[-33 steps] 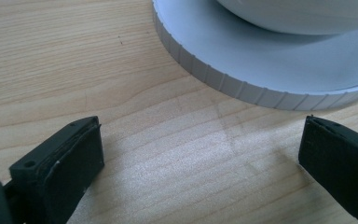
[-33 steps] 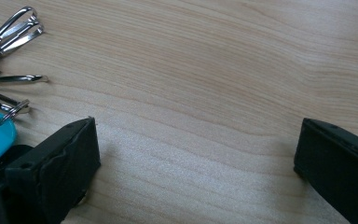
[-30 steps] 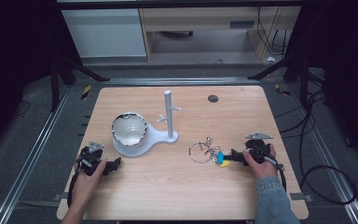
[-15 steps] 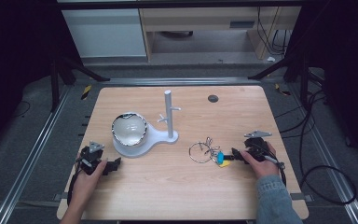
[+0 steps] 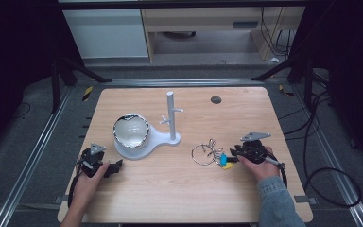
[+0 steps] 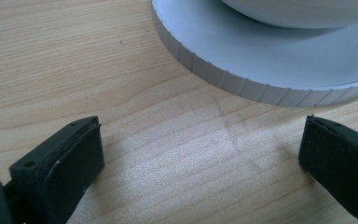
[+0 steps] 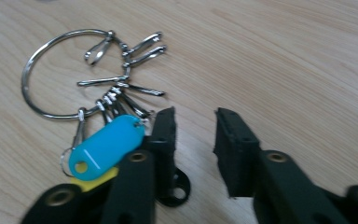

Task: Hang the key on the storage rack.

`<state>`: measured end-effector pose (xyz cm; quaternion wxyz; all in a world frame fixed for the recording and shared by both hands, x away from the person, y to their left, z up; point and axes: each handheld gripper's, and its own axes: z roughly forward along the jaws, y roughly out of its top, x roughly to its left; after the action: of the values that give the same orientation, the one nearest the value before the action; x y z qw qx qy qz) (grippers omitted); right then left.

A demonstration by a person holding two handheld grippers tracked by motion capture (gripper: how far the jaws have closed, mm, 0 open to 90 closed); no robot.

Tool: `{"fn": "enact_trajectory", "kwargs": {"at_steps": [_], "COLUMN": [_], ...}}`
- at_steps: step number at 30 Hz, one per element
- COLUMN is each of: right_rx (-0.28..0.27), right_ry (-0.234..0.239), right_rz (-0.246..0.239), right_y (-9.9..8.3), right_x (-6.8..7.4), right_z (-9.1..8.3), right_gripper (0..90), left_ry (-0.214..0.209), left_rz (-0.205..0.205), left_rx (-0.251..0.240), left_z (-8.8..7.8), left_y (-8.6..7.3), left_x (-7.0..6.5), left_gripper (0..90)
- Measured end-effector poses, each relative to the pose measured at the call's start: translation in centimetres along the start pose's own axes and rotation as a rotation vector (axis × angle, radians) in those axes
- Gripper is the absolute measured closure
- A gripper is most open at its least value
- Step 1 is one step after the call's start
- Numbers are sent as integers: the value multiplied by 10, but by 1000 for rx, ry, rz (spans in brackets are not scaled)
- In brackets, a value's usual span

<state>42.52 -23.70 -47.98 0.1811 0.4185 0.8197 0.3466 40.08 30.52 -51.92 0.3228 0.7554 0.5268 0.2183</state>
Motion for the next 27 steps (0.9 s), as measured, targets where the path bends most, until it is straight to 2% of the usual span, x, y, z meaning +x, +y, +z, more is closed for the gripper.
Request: {"fn": "enact_trajectory", "kwargs": {"at_steps": [3,10,11,12,15,16,20,23,27], "right_rx": [12,86,91,91,111,111,100,115,154], "right_ry": [27,74,114,114,168,168,62,58,75], "right_rz": [-24,-88,-98,-98,-139,-139,-176,-210,-297], "right_y": [3,4,5,5,6,6,13,22,37], "right_x": [3,15,20,20,32,32,27,25,22], "right_z": [7,19,20,20,18,18,14,15,22], "right_gripper": [823,850,865,865,844,844,706,630,663], "left_ry": [0,-1,-1,-1,-2,-2,-2,-1,-3], "left_rz": [0,1,1,1,2,2,6,5,8], "left_rx": [0,0,0,0,-1,-1,2,2,1], "left_z": [0,0,0,0,0,0,0,0,-1], "left_y": [0,0,0,0,0,0,0,0,-1], "left_x": [0,0,0,0,0,0,1,0,1], "left_gripper": [0,0,0,0,0,0,0,0,0]}}
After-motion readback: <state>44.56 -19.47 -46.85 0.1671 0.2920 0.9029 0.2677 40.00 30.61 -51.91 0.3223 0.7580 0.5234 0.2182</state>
